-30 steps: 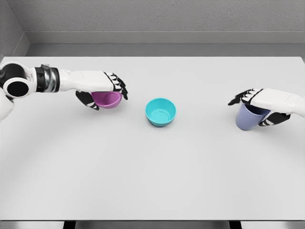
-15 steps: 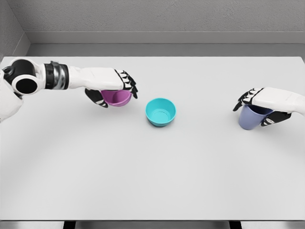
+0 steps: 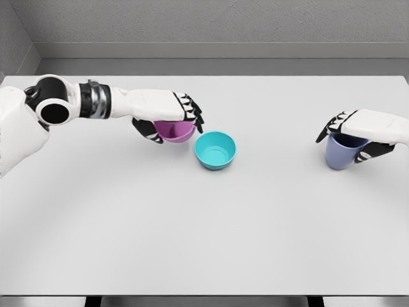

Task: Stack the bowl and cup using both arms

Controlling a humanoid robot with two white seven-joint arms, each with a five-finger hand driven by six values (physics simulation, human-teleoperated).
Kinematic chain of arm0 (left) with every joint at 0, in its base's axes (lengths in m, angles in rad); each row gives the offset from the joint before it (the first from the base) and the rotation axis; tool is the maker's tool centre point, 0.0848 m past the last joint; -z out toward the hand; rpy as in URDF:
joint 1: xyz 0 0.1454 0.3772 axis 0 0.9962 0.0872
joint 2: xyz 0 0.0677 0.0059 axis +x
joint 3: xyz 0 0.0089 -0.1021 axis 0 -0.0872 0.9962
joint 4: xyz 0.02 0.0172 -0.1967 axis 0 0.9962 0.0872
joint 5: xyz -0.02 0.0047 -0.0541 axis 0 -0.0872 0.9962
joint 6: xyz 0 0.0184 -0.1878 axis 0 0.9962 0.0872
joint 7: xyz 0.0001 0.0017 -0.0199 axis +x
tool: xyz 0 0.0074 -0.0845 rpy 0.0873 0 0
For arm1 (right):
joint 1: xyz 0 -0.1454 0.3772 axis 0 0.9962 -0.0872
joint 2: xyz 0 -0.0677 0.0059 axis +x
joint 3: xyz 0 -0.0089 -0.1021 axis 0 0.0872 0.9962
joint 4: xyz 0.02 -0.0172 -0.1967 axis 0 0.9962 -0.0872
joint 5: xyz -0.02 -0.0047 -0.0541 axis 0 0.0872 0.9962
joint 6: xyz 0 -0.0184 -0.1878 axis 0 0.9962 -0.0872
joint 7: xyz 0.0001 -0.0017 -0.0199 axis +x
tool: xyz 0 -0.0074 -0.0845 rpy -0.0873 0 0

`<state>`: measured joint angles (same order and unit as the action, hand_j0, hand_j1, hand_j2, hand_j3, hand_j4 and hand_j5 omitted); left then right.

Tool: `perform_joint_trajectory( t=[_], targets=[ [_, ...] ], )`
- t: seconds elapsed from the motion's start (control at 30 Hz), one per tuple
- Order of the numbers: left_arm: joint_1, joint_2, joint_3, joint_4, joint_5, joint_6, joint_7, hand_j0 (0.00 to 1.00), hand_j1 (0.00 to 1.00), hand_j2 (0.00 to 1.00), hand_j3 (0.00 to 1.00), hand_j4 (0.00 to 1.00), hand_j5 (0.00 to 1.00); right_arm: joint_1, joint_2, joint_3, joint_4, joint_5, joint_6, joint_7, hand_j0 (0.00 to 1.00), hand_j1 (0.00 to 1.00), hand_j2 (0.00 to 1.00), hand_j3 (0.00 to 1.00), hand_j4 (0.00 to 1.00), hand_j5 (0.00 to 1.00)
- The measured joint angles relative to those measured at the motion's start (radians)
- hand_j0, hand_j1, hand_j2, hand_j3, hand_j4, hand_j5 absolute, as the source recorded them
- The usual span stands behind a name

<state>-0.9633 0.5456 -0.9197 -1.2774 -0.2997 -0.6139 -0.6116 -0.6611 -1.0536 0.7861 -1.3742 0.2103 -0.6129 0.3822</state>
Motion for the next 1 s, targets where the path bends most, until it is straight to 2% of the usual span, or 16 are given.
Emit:
perform_joint_trajectory(
  t=[0.17,1.0],
  targets=[
    [0.0,-0.025,-0.001,0.001,-0.007,0.0,0.0,0.76,0.76,0.76,0.76,0.76,0.76,-0.003,-0.002,-0.001,0.0,0.0,0.0,0.0,0.65,0.65,0.65,0.65,0.65,0.65],
    [0.009,-0.146,-0.005,0.012,-0.062,0.0,0.0,0.75,0.75,0.75,0.75,0.75,0.75,-0.032,-0.005,-0.003,-0.004,-0.001,0.0,0.0,0.66,0.66,0.66,0.66,0.66,0.66]
  ],
)
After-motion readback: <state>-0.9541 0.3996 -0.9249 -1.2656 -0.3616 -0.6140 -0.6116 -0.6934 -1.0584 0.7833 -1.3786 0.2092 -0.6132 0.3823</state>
